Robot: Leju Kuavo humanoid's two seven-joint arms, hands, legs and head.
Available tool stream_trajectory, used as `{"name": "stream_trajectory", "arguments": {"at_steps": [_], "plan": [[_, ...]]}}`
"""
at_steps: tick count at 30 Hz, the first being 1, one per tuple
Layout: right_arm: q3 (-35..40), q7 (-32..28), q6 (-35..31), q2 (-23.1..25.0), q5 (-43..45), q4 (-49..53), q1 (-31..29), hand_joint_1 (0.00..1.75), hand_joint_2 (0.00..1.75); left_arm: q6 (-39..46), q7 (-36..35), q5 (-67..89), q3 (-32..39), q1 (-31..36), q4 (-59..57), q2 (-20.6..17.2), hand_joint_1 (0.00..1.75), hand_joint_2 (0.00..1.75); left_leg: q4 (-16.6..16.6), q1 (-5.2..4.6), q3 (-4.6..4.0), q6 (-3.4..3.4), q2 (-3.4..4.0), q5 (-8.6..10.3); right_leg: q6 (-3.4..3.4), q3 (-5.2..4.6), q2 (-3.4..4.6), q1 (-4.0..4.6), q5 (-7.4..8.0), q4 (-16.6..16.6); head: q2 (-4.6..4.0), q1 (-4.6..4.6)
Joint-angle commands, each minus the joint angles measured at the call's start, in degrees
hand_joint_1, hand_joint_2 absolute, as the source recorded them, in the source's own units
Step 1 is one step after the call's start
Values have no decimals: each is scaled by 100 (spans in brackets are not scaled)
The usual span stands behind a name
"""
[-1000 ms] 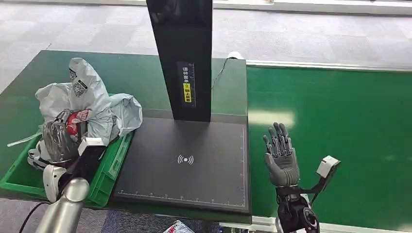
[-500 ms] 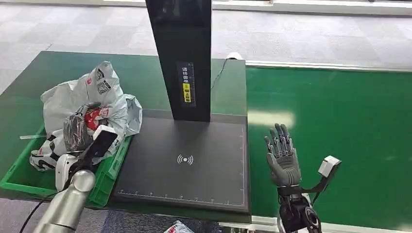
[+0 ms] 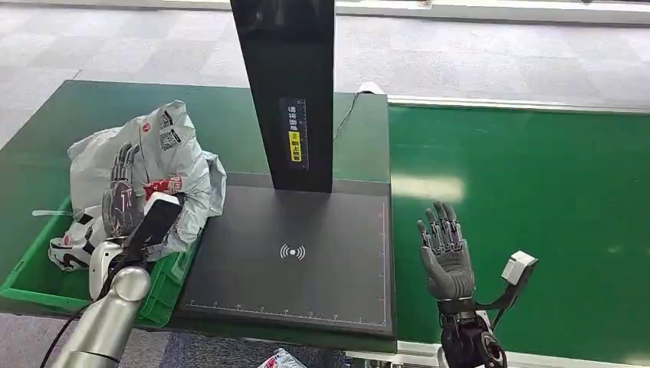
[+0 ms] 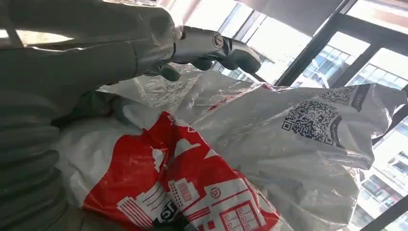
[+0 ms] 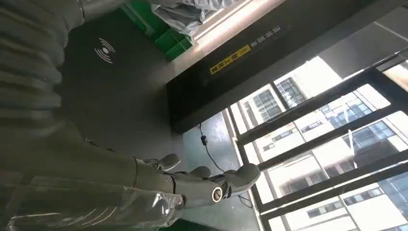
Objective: Moved the parcel from conveyor to table for the left to box.
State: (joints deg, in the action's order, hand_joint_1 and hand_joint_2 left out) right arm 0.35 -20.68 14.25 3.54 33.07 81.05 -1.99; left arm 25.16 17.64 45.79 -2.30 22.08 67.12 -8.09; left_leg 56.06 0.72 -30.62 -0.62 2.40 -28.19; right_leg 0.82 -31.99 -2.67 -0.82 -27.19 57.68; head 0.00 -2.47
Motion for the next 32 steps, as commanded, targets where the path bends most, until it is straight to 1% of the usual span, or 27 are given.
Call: {"name": "stream_trajectory", "arguments": {"at_steps": [1, 2, 4, 6, 7, 8, 10, 12, 14, 15, 16, 17, 19, 20, 21, 22, 23, 24, 27, 29, 32], "plan": [[-52, 2, 2, -17, 4, -180, -46, 0, 175, -58, -30, -11, -107, 128, -402, 14, 0, 175, -6, 3, -9, 6, -25, 9, -6, -5, 15, 3, 9, -9, 0, 0], [-59, 2, -1, -11, 1, -194, -50, 0, 175, -38, -31, -96, -68, 110, -340, 35, 0, 175, -3, 2, -5, 4, -20, 6, -4, -2, 11, 2, 6, -6, 0, 0], [-74, 2, -9, 0, -7, -190, -22, 0, 175, 171, 196, -477, 5, 20, 138, 62, 0, 175, -4, 3, -8, 5, -22, 7, -5, -4, 15, 3, 8, -8, 0, 0], [-88, -6, -29, 43, -23, -152, 53, 0, 175, 308, 235, -836, 51, -175, 1064, 50, 0, 175, 3, 4, -8, 3, -13, 1, -3, -5, 9, 4, 2, -1, 0, 0], [-97, -21, -32, 82, -36, -113, 91, 0, 175, 319, 194, -934, 68, -271, 1449, 41, 0, 175, 4, 6, -16, 6, -20, 3, -5, -10, 14, 6, 6, -4, 0, 0], [-113, -34, -33, 147, -64, -48, 134, 0, 175, 403, 233, -1105, 123, -412, 1965, 89, 0, 175, 8, 8, -18, 4, -16, 0, -4, -11, 13, 8, 3, -1, 0, 0], [-119, -11, -76, 244, -141, 1, 158, 0, 175, 543, 418, -1347, 213, -650, 2593, 236, 0, 175, 8, 7, -22, 5, -15, -2, -4, -17, 21, 8, 2, 0, 0, 0], [-125, -2, -119, 330, -206, -5, 153, 0, 175, 650, 660, -1607, 238, -964, 3146, 413, 0, 175, 3, 3, -16, 4, -5, -3, -2, -13, 19, 4, 1, -1, 0, 0], [-133, -3, -125, 352, -228, 6, 160, 0, 175, 719, 862, -1820, 218, -1124, 3455, 502, 0, 175, 1, 2, -18, 5, -1, -3, -3, -18, 27, 3, 3, -3, 0, -2], [-211, -52, -247, 363, -259, 64, 214, 0, 175, 1027, 1668, -2677, 244, -1284, 4338, 945, 0, 175, -2, 3, -17, 7, -3, -4, -3, -17, 33, 3, 4, -7, 0, 0], [-299, -41, -244, 342, -262, 163, 325, 0, 175, 1339, 2236, -3380, -64, -1825, 5007, 903, 0, 175, 0, 4, -21, 6, -7, -3, -3, -20, 30, 4, 4, -6, 0, 0], [-406, -33, -171, 339, -243, 254, 418, 0, 175, 1484, 2236, -3238, -310, -2207, 5511, 1024, 0, 175, 7, 5, -27, 6, -7, -8, 0, -23, 20, 5, -1, -2, 0, 2], [-517, -11, -98, 345, -236, 334, 463, 0, 175, 1484, 2236, -3191, -469, -2385, 5770, 1100, 0, 175, 6, 4, -26, 8, -5, -11, 1, -21, 27, 4, -2, -4, 0, -2], [-584, 2, -77, 377, -233, 403, 477, 0, 175, 1484, 2236, -3267, -552, -2368, 5760, 1058, 0, 175, 4, 3, -23, 10, 0, -16, 1, -22, 42, 3, -2, -9, 0, -4], [-609, 13, -69, 392, -234, 442, 487, 0, 175, 1484, 2236, -3307, -573, -2342, 5741, 1040, 0, 175, 3, 0, -20, 9, 6, -18, 1, -22, 32, 0, -5, -4, 0, 0], [-665, 55, -54, 437, -241, 533, 523, 0, 175, 1484, 2236, -3529, -673, -2277, 5689, 928, 0, 175, 6, -2, -29, 7, -6, -12, 2, -25, 15, -2, -7, 0, 0, 2], [-698, 91, -46, 470, -247, 627, 588, 0, 175, 1472, 2236, -3781, -778, -2215, 5673, 820, 0, 175, 9, 2, -32, 8, -13, -13, 1, -26, 19, 1, -6, -1, 0, 4], [-713, 110, -42, 486, -248, 681, 638, 0, 175, 1362, 2236, -3968, -798, -2183, 5681, 793, 0, 175, 5, -2, -30, 4, -8, -11, 0, -29, 19, -3, -5, 1, 0, 0], [-725, 128, -30, 518, -244, 782, 749, 0, 175, 1112, 2236, -4154, -737, -2137, 5733, 858, 0, 175, 2, 3, -32, 4, -28, -7, -7, -28, 19, 2, -1, -3, 0, -2], [-725, 132, -33, 528, -243, 801, 762, 0, 175, 1099, 2236, -4145, -721, -2131, 5735, 873, 0, 175, 1, 2, -21, 3, -9, -12, -2, -21, 19, 0, -3, -3, 0, -2], [-725, 132, -33, 528, -243, 801, 762, 0, 175, 1099, 2236, -4145, -721, -2131, 5735, 873, 0, 175, -2, 3, -21, 7, -14, -6, -3, -19, 28, 3, 2, -8, 0, 0]]}}
